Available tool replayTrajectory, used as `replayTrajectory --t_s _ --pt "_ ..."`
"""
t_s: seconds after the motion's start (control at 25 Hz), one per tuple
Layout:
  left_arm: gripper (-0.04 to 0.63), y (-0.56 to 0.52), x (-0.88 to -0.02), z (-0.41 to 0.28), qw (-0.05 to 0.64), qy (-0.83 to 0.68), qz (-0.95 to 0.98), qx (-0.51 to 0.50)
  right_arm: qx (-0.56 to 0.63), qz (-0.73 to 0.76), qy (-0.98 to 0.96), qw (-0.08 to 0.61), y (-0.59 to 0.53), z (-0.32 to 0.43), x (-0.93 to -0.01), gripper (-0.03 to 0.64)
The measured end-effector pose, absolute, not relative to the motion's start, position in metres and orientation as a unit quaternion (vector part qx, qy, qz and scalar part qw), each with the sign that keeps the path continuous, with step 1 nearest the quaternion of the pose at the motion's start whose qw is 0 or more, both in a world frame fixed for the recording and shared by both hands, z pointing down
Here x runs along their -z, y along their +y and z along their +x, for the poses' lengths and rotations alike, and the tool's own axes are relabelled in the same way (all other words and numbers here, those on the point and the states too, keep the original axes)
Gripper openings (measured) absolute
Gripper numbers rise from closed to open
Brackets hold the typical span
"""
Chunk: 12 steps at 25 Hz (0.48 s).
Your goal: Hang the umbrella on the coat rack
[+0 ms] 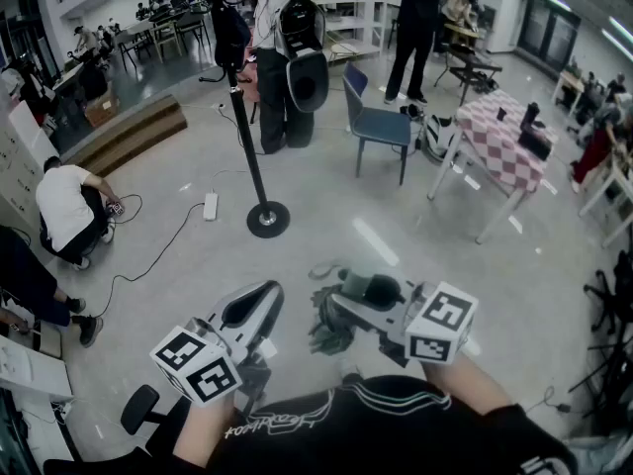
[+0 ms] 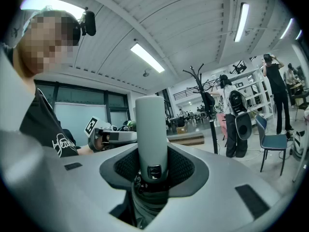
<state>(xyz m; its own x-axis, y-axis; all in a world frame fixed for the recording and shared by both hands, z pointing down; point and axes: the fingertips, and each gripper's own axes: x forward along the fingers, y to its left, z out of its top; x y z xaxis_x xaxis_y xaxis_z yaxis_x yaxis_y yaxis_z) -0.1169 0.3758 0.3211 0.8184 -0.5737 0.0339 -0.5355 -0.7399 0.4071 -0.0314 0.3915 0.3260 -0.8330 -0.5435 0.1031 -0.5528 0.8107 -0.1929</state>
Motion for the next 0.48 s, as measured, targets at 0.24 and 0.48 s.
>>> replayTrajectory --t_s 0.24,0.48 --pt "0.015 0.373 -0.326 -0.114 0.21 -0.298 0.93 0.045 -0.11 0.287 -0.951 0.021 0.386 -0.03 -0.329 0.156" --pt "0.015 0.355 -0.333 -0.103 0.221 -0.303 0.926 0.041 -0.12 0.281 -0.952 0.023 0.368 -0.019 -0.335 0.156"
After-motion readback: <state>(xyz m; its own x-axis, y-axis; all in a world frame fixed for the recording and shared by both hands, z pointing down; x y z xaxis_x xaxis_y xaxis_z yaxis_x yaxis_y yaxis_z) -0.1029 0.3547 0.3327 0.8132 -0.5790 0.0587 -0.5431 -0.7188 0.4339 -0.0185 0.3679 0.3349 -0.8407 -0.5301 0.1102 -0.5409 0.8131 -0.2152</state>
